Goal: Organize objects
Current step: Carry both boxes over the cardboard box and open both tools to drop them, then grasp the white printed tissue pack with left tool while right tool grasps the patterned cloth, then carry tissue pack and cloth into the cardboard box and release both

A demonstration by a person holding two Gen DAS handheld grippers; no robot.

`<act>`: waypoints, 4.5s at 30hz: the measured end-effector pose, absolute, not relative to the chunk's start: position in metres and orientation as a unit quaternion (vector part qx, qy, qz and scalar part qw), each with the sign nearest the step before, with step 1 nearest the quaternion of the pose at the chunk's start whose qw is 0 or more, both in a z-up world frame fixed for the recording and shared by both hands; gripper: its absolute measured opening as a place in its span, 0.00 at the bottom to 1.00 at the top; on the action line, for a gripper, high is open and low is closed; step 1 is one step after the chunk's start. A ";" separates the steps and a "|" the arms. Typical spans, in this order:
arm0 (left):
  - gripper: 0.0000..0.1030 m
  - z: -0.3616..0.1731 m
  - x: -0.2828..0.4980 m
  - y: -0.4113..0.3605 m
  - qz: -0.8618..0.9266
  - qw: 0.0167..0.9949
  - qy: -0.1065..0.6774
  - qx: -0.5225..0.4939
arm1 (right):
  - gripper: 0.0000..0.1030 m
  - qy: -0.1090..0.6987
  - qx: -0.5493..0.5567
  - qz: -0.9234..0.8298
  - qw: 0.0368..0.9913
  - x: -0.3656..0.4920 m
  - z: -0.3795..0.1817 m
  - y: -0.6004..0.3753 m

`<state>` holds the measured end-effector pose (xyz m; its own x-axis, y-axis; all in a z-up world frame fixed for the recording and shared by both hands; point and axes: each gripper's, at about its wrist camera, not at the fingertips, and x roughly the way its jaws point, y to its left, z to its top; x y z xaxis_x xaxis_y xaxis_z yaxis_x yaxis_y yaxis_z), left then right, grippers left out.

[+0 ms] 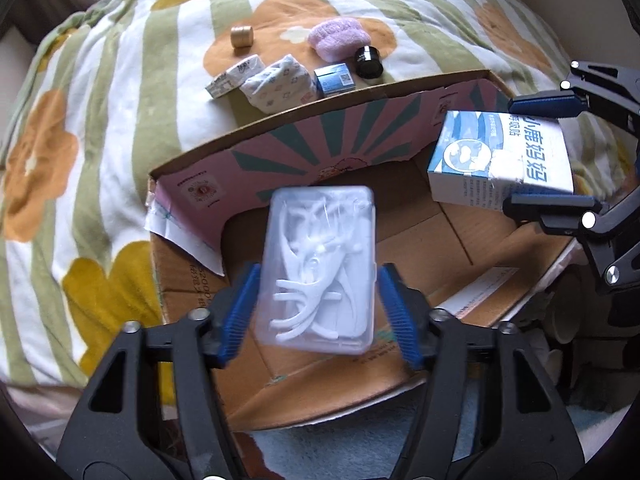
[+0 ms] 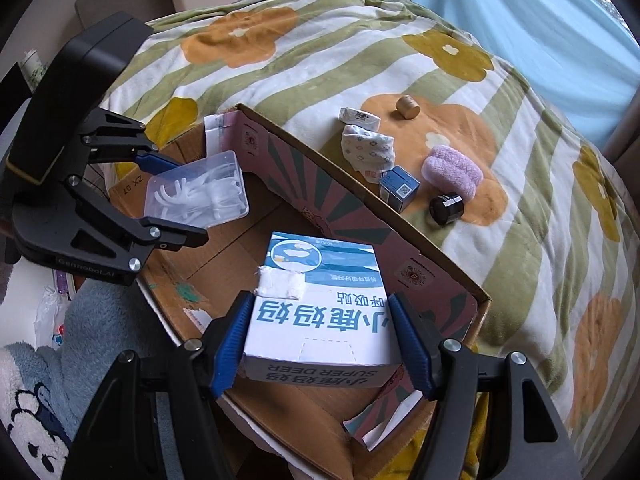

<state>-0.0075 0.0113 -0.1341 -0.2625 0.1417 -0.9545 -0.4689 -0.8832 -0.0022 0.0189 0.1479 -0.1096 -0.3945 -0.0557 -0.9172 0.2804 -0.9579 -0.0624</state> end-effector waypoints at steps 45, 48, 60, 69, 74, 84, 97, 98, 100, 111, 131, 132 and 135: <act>1.00 -0.109 -0.023 -0.011 0.801 0.210 0.092 -0.553 | 0.96 0.070 0.511 -0.851 0.102 0.030 -0.093 0.160; 1.00 -0.103 -0.031 -0.012 0.803 0.212 0.085 -0.551 | 0.96 0.070 0.513 -0.849 0.102 0.028 -0.089 0.163; 1.00 -0.065 -0.111 -0.015 0.802 0.182 0.052 -0.567 | 0.96 0.056 0.499 -0.859 0.102 -0.006 -0.057 0.181; 1.00 -0.100 -0.198 0.005 0.784 0.127 0.037 -0.607 | 0.96 0.057 0.502 -0.857 0.102 -0.071 -0.068 0.200; 1.00 -0.143 -0.237 0.012 0.767 0.098 0.006 -0.634 | 0.96 0.066 0.510 -0.851 0.109 -0.105 -0.092 0.207; 1.00 -0.201 -0.275 0.011 0.745 0.065 -0.032 -0.664 | 0.96 0.101 0.523 -0.834 0.144 -0.158 -0.149 0.202; 0.89 -0.216 -0.282 0.012 0.730 0.075 -0.056 -0.678 | 0.95 0.168 0.518 -0.817 0.188 -0.178 -0.185 0.173; 0.88 -0.218 -0.282 0.012 0.728 0.076 -0.058 -0.679 | 0.95 0.172 0.518 -0.816 0.192 -0.178 -0.185 0.171; 0.82 -0.222 -0.282 0.012 0.724 0.075 -0.058 -0.683 | 0.92 0.179 0.518 -0.814 0.195 -0.180 -0.185 0.166; 0.67 -0.236 -0.282 0.007 0.714 0.086 -0.082 -0.689 | 0.73 0.132 0.575 -0.783 0.196 -0.208 -0.204 0.166; 0.64 -0.222 -0.272 0.001 0.723 0.092 -0.106 -0.677 | 0.40 0.108 0.582 -0.783 0.193 -0.214 -0.205 0.166; 0.64 -0.218 -0.271 0.000 0.726 0.092 -0.106 -0.674 | 0.40 0.107 0.580 -0.784 0.193 -0.213 -0.203 0.166; 0.64 -0.209 -0.267 -0.004 0.731 0.092 -0.107 -0.667 | 0.40 0.107 0.575 -0.789 0.190 -0.212 -0.196 0.165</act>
